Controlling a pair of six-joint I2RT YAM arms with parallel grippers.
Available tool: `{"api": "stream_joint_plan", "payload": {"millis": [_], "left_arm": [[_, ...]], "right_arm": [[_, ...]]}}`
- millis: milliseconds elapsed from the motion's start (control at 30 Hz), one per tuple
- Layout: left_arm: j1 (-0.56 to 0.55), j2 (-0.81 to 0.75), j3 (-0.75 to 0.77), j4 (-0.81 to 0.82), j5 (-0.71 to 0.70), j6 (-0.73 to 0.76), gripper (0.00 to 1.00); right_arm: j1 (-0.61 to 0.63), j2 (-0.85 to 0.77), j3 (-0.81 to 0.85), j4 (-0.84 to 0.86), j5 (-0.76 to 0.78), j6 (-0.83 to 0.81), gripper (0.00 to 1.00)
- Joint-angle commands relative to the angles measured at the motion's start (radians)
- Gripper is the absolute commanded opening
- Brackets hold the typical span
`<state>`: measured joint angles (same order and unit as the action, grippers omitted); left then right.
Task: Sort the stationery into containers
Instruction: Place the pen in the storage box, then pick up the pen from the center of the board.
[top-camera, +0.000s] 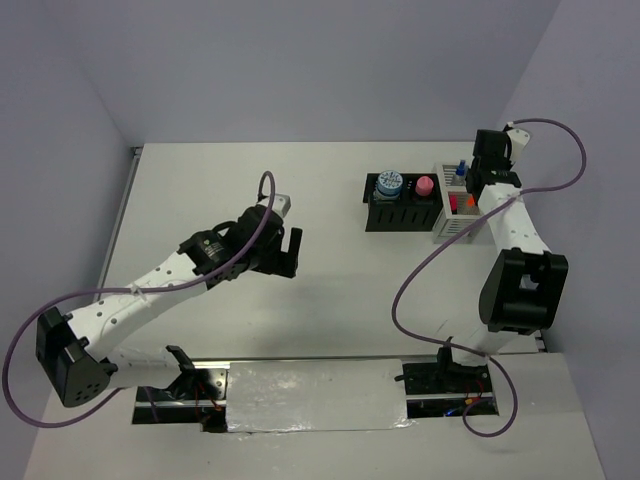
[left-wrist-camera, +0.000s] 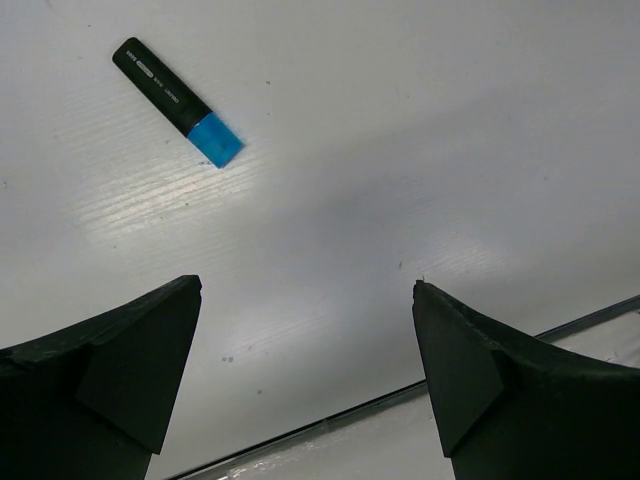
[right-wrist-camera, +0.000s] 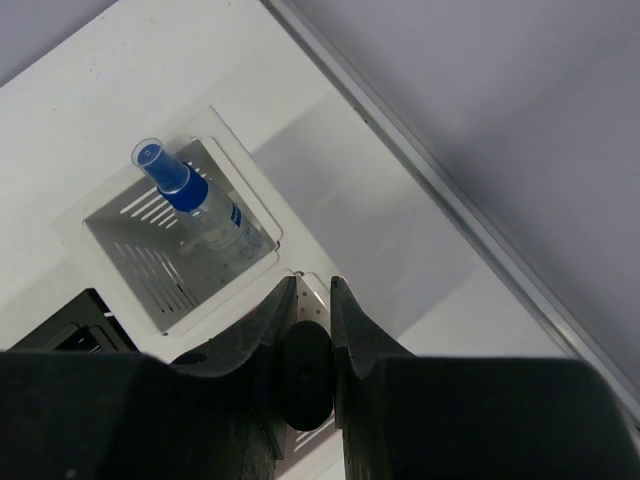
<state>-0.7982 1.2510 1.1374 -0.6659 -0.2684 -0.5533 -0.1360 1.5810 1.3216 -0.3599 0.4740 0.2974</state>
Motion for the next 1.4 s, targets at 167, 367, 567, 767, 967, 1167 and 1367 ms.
{"api": "stream_joint_plan", "payload": {"millis": [167, 367, 567, 767, 967, 1167, 1367], "left_arm": [[0.043, -0.056, -0.079, 0.026, 0.041, -0.013, 0.99], [0.088, -0.041, -0.106, 0.055, 0.069, 0.003, 0.99], [0.166, -0.007, -0.114, 0.091, 0.120, 0.006, 0.99], [0.192, 0.206, -0.004, 0.060, 0.087, -0.059, 0.99], [0.203, 0.477, 0.189, -0.087, -0.005, -0.230, 0.99], [0.212, 0.631, 0.321, -0.190, -0.143, -0.336, 0.93], [0.234, 0.702, 0.254, -0.169, -0.154, -0.381, 0.84]], "right_arm": [[-0.002, 0.034, 0.024, 0.050, -0.041, -0.007, 0.18], [-0.002, 0.039, 0.015, 0.029, -0.103, 0.011, 0.74], [-0.001, -0.033, -0.015, 0.032, -0.136, 0.022, 1.00], [0.094, -0.182, -0.059, -0.098, -0.200, 0.097, 1.00], [0.248, -0.357, -0.145, -0.148, -0.279, 0.221, 1.00], [0.319, -0.433, -0.131, -0.237, -0.333, 0.207, 1.00], [0.323, -0.548, -0.088, -0.295, -0.390, 0.175, 1.00]]}}
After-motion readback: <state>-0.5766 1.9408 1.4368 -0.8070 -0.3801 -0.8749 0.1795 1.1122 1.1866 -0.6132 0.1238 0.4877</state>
